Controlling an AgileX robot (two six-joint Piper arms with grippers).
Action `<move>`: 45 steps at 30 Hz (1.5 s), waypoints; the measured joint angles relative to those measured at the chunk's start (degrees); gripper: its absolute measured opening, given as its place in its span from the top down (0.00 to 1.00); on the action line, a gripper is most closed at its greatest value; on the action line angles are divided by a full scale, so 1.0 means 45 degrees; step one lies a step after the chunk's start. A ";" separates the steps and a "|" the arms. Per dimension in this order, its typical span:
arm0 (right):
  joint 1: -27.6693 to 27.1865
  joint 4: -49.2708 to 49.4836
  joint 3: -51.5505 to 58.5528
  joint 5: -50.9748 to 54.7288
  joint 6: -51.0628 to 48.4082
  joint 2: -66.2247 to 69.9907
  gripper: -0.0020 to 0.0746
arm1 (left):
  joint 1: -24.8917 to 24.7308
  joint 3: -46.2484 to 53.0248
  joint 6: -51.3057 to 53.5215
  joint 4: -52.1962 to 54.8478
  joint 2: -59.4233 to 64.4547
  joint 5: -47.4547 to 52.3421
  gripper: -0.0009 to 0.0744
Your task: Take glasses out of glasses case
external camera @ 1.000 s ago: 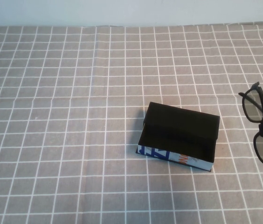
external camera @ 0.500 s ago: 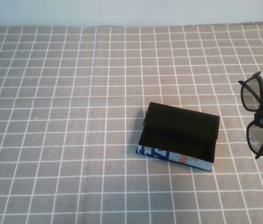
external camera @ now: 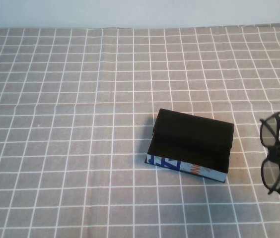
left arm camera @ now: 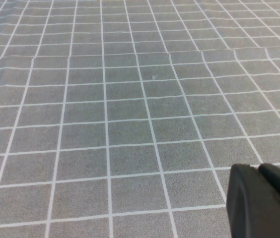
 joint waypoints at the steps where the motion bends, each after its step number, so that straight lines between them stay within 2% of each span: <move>1: 0.0000 -0.0088 0.0096 -0.0095 0.0000 0.0118 0.97 | 0.0000 0.0000 0.0000 0.0000 0.0000 0.0000 0.99; 17: 0.0000 -0.0503 0.0221 -0.0631 -0.0008 0.1717 0.96 | 0.0000 0.0000 0.0000 0.0000 0.0000 0.0000 0.99; 20: 0.0000 -0.0503 0.0221 -0.0631 -0.0008 0.1689 0.91 | 0.0000 0.0000 0.0000 0.0000 0.0000 0.0000 0.99; 27: 0.0000 -0.0503 0.0221 -0.0542 -0.0008 0.0850 0.69 | 0.0000 0.0000 0.0000 0.0000 0.0000 0.0000 0.99; 31: 0.0000 -0.0557 0.0114 -0.0102 -0.0008 -0.0163 0.66 | 0.0000 0.0000 0.0000 0.0000 0.0000 0.0000 0.99; 34: 0.0000 -0.0712 -0.0223 0.0476 -0.0008 -0.1272 0.70 | 0.0000 0.0000 0.0000 0.0000 0.0000 0.0000 0.99; 39: 0.0000 -0.0949 -0.1294 0.1161 -0.0131 -0.3945 0.93 | 0.0000 0.0000 0.0000 0.0000 0.0000 0.0000 0.99; 45: 0.0000 -0.1576 -0.2239 0.1211 -0.0905 -0.7104 0.99 | 0.0000 0.0000 0.0000 0.0000 0.0000 0.0000 0.99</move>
